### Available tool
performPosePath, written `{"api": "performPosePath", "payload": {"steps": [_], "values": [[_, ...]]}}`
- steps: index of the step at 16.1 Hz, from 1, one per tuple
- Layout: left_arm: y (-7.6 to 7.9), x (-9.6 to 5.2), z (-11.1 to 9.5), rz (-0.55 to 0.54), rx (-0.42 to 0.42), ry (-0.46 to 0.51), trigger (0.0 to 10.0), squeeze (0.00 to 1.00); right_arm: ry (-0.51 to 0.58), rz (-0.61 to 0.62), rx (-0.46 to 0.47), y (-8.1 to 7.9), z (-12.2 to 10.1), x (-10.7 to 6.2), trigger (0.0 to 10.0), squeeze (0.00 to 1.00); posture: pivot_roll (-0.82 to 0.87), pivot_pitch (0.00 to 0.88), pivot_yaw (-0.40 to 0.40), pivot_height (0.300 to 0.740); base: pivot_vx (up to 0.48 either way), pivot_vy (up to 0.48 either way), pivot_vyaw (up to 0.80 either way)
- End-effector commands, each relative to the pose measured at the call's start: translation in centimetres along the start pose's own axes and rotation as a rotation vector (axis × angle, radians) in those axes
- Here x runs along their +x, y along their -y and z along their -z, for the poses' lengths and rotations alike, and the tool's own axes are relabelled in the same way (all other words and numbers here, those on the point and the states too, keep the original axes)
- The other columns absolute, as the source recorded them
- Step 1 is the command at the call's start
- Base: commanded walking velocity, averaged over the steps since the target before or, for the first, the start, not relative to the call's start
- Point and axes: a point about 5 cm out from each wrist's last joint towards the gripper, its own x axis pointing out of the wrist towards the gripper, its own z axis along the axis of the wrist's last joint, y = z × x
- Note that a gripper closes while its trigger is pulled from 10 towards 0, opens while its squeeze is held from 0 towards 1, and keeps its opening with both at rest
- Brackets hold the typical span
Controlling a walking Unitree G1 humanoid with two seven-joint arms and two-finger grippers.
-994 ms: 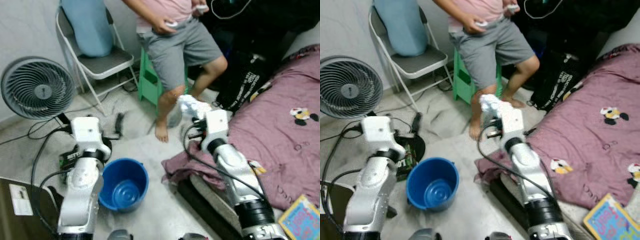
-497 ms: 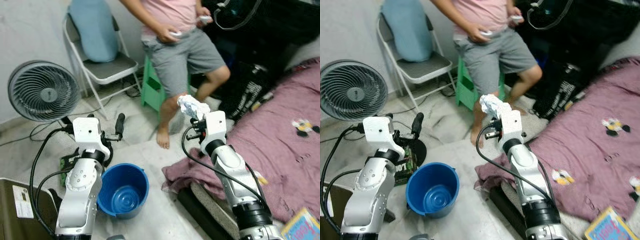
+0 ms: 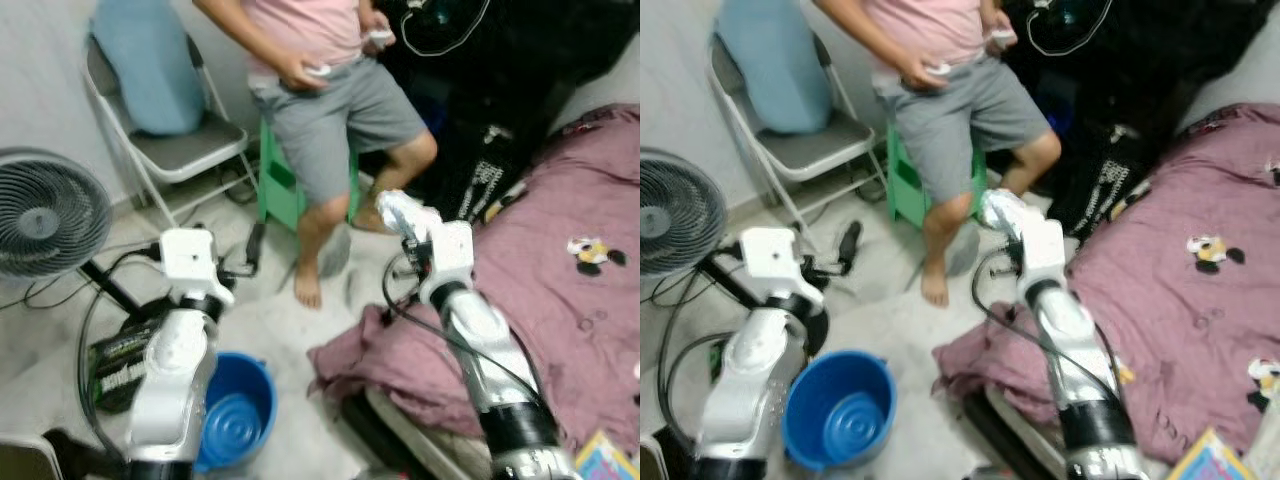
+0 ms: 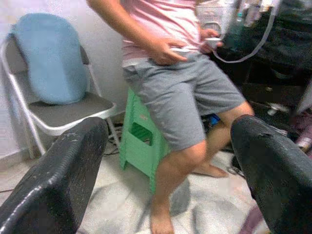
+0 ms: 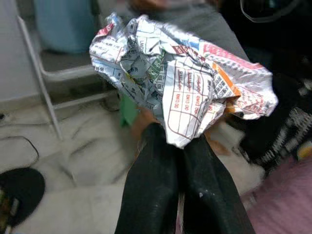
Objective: Clean up the room
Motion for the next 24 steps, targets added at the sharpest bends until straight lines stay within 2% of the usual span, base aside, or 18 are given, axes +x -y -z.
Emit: {"api": "performPosePath", "payload": {"steps": [1,3,24], "values": [[-0.69,-0.21,0.26,-0.037,0.01,-0.012,10.0,0.0,0.02,-0.036,-0.002,-0.92,-0.42,0.18,10.0,0.0,-0.06,0.0,-0.018,0.74,0.0,0.0,0.0],[-0.73,-0.15,0.23,-0.045,0.012,-0.007,10.0,0.0,0.024,-0.042,-0.007,-0.96,-0.45,0.17,10.0,0.0,-0.06,0.0,-0.018,0.74,0.0,0.0,0.0],[-0.43,0.02,0.31,-0.03,0.029,-0.014,10.0,0.0,0.013,-0.055,-0.015,-1.08,-0.3,0.27,10.0,0.0,-0.06,0.0,-0.022,0.74,0.0,0.0,0.8]]}}
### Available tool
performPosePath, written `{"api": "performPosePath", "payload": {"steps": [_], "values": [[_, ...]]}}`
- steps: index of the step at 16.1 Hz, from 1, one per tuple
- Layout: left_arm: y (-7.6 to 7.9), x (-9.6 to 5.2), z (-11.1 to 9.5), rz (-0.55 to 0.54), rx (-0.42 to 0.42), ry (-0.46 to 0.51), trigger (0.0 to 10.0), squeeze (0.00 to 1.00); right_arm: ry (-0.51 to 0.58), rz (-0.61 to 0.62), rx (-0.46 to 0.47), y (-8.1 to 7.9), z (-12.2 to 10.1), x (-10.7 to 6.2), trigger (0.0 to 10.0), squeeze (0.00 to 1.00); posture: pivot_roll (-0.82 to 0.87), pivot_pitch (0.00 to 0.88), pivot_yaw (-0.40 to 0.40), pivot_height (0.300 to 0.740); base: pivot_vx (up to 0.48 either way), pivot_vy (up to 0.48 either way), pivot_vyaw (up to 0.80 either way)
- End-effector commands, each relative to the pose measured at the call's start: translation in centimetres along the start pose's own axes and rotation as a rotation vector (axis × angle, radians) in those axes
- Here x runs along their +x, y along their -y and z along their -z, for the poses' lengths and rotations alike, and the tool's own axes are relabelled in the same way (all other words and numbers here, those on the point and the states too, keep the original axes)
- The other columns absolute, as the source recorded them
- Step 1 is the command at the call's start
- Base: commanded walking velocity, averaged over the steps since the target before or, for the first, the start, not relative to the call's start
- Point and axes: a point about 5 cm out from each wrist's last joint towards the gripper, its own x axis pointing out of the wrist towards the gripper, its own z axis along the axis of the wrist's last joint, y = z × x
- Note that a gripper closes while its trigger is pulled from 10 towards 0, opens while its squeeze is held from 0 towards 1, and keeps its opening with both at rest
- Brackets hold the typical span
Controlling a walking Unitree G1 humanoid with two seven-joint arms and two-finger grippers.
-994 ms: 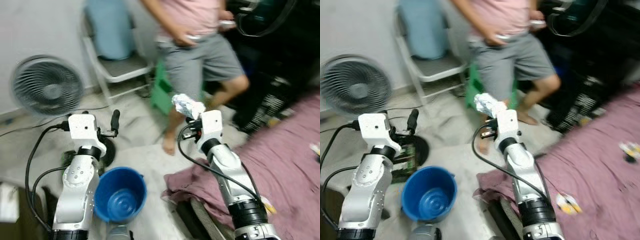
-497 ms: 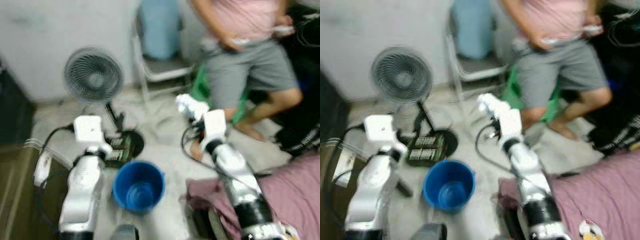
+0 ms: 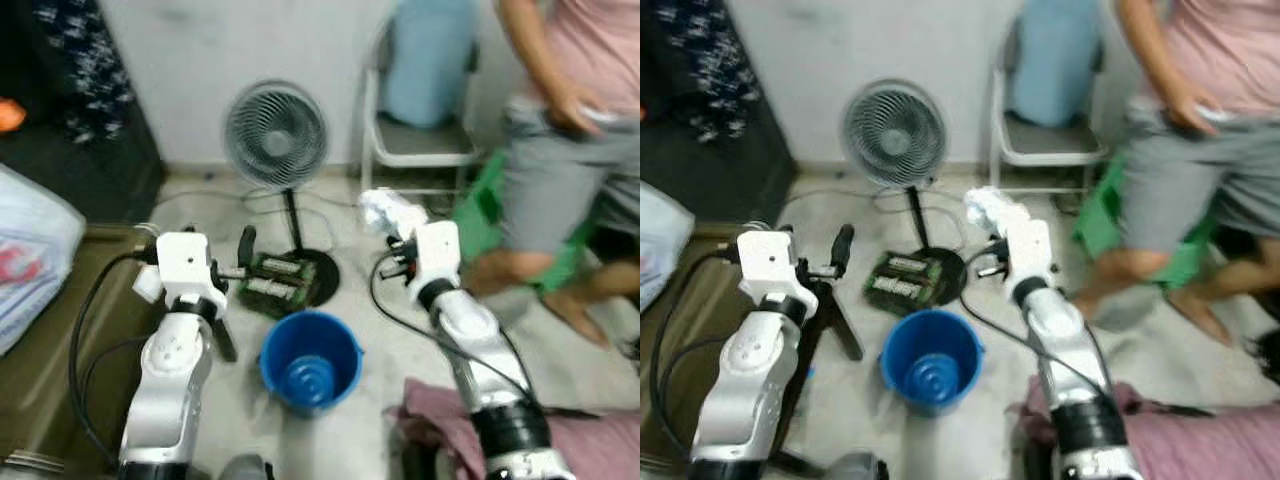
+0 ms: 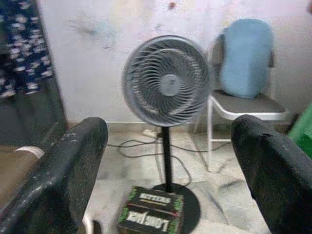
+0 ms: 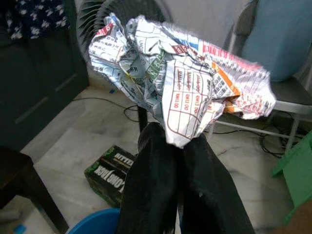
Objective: Clean up the room
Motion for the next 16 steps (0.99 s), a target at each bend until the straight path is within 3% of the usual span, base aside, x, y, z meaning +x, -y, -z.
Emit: {"api": "performPosePath", "payload": {"steps": [1,13,16], "values": [[-0.55,-0.12,0.08,-0.016,0.007,-0.007,10.0,0.0,0.007,-0.021,0.004,-0.69,-0.3,0.31,10.0,0.0,-0.06,0.0,-0.022,0.74,0.0,0.0,0.8],[-0.05,-0.19,-0.15,0.033,-0.005,0.015,10.0,0.0,-0.007,-0.006,0.036,-0.53,-0.08,0.39,10.0,0.0,-0.06,0.0,-0.024,0.74,0.0,0.0,0.07],[0.01,-0.23,-0.16,0.038,-0.008,0.017,10.0,0.0,-0.013,-0.007,0.034,-0.54,0.0,0.4,10.0,0.0,-0.06,0.0,-0.025,0.74,0.274,0.0,-0.2]]}}
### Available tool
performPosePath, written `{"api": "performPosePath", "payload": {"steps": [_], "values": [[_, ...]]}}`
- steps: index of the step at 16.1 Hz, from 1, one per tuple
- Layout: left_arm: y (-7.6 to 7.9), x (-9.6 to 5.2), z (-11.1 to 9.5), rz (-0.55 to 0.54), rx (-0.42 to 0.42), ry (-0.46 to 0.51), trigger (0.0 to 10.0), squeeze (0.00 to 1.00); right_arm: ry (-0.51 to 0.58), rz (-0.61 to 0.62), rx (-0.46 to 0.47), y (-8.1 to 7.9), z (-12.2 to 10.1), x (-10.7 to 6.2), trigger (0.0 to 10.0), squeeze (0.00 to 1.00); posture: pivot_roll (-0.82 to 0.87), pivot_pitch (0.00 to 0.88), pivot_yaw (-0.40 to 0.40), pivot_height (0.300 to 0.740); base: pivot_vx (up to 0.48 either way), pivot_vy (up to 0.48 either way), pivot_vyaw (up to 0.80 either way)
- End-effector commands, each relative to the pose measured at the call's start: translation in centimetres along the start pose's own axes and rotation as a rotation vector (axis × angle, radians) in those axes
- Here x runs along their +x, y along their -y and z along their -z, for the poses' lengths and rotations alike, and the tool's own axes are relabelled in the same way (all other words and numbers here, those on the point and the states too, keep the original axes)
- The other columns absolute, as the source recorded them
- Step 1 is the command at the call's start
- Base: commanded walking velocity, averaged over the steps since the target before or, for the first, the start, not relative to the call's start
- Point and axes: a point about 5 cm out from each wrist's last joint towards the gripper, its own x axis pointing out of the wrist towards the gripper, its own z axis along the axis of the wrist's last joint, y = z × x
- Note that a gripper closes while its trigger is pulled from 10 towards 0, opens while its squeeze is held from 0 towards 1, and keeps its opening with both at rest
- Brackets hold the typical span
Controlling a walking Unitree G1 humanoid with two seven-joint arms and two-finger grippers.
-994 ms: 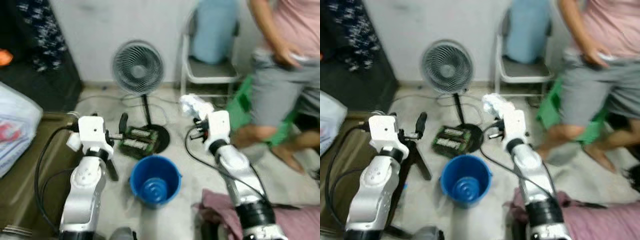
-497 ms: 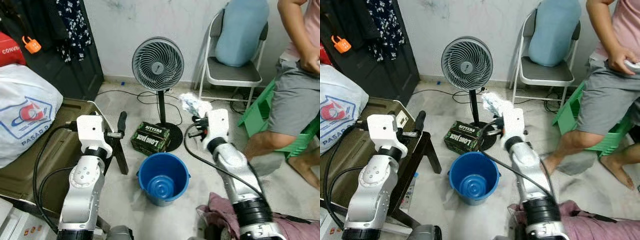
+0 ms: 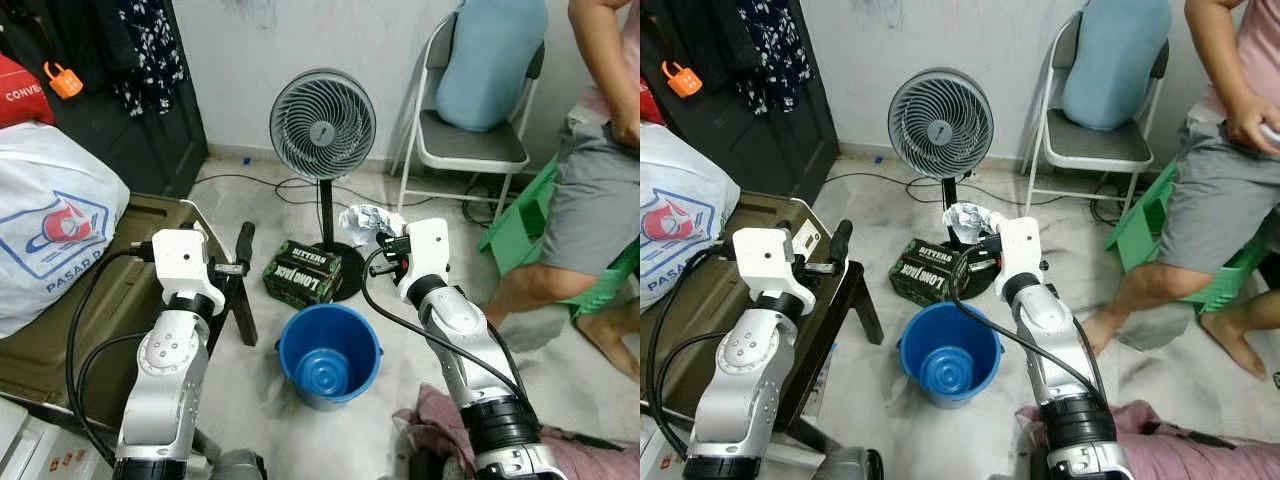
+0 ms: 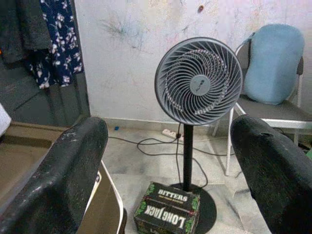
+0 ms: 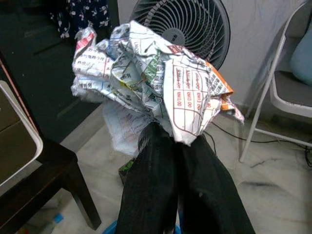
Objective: Clean up the room
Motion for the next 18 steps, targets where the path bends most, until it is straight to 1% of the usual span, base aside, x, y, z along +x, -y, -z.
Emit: {"api": "performPosePath", "payload": {"steps": [1,12,14,15,17,18], "values": [[0.05,-0.02,-0.3,0.011,0.002,0.015,10.0,0.0,-0.011,0.007,0.0,0.2,-0.02,0.14,10.0,0.0,-0.06,0.0,-0.024,0.74,0.277,0.0,-0.63],[-0.03,0.08,-0.37,0.017,0.002,0.016,10.0,0.0,0.001,0.01,0.004,0.14,-0.22,0.25,10.0,0.0,-0.06,0.0,-0.019,0.74,0.321,0.0,0.0],[-0.03,0.08,-0.33,0.018,0.0,0.013,10.0,0.0,0.013,-0.009,-0.019,-0.08,-0.4,0.21,10.0,0.0,-0.06,0.0,-0.019,0.74,0.349,0.0,0.0],[-0.01,0.07,-0.36,0.019,-0.002,0.017,10.0,0.0,0.012,-0.005,-0.016,-0.08,-0.38,0.2,10.0,0.0,-0.06,0.0,-0.019,0.74,0.349,0.0,0.0],[-0.19,0.06,-0.27,-0.001,0.005,0.01,10.0,0.0,0.011,0.002,-0.01,0.01,-0.35,0.2,10.0,0.0,-0.06,0.0,-0.019,0.74,0.0,0.0,0.2],[-0.48,0.07,-0.1,-0.028,0.009,-0.006,10.0,0.0,0.011,-0.001,-0.011,0.01,-0.33,0.18,10.0,0.0,-0.06,0.0,-0.018,0.74,0.0,0.0,0.0]]}}
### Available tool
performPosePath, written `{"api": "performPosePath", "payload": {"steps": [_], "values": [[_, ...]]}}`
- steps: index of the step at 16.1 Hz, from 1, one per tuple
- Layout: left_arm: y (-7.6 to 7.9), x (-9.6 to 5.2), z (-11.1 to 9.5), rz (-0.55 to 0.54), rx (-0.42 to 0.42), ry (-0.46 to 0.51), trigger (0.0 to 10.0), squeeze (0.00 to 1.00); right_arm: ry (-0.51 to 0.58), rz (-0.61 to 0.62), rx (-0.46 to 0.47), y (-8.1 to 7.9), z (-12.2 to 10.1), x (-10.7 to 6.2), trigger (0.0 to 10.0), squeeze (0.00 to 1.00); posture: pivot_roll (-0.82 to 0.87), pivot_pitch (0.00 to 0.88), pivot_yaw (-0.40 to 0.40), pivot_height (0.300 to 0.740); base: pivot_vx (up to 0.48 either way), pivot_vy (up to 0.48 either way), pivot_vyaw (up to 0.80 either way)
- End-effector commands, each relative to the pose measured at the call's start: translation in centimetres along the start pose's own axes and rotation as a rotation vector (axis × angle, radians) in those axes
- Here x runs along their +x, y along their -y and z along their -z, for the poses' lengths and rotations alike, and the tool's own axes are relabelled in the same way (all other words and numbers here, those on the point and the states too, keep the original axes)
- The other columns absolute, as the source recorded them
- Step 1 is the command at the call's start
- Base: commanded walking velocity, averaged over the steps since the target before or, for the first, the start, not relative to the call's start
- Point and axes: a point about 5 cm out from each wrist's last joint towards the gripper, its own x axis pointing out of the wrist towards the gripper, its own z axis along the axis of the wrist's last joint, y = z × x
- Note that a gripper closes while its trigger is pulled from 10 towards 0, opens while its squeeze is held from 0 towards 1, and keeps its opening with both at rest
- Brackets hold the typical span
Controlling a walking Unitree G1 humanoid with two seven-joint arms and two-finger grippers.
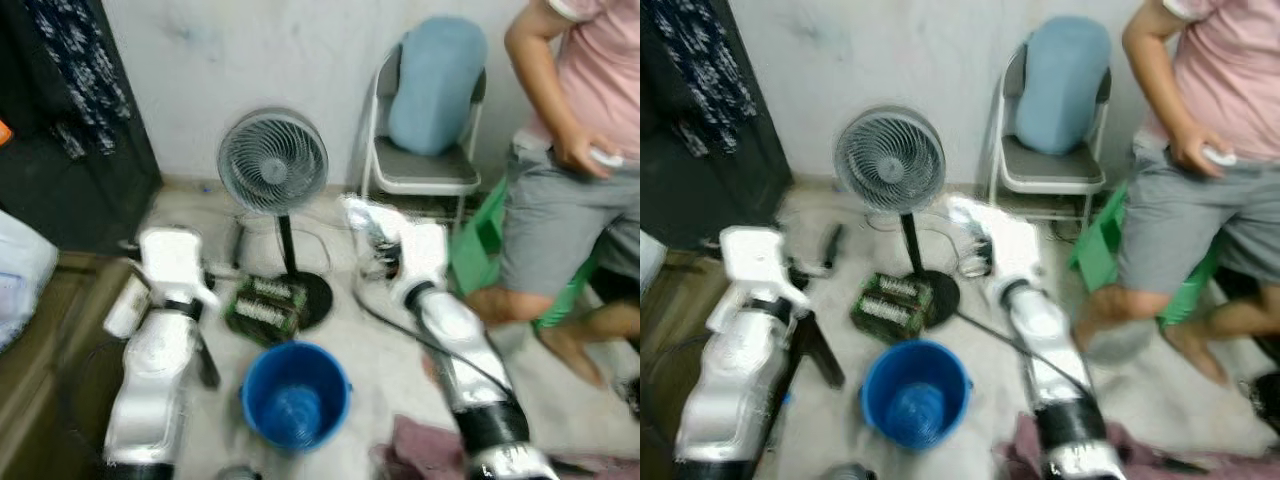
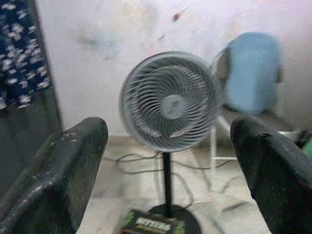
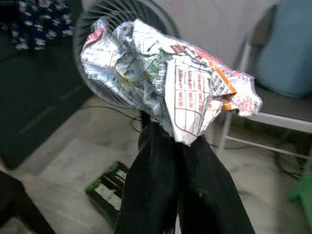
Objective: Clean up the room
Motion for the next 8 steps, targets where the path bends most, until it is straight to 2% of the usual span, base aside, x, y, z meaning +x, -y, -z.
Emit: {"api": "performPosePath", "payload": {"steps": [1,3,4,6,8], "values": [[0.6,0.1,0.0,0.012,0.001,-0.006,10.0,0.0,-0.005,0.032,-0.004,1.1,0.2,-0.4,10.0,0.0,-0.06,0.0,-0.018,0.74,0.0,0.0,0.0],[0.6,0.1,-0.1,0.03,0.022,-0.005,10.0,0.0,0.0,0.012,-0.011,0.9,0.1,-0.4,10.0,0.0,-0.05,0.0,-0.023,0.74,0.0,0.0,0.0],[0.5,0.0,-0.1,0.048,0.042,-0.005,10.0,0.0,0.001,0.007,-0.025,0.8,0.0,-0.3,10.0,0.0,-0.05,0.002,-0.026,0.74,0.0,0.0,0.78],[0.4,-0.3,-0.3,0.139,0.109,-0.018,10.0,0.0,0.001,0.021,-0.004,0.6,-0.2,0.2,10.0,0.0,-0.02,0.01,-0.029,0.74,0.0,0.0,0.66],[0.9,-1.0,-0.7,0.229,0.199,-0.003,10.0,0.0,-0.009,0.046,0.013,0.8,-0.1,0.5,10.0,0.0,-0.01,0.029,-0.034,0.74,0.0,0.0,0.0]]}}
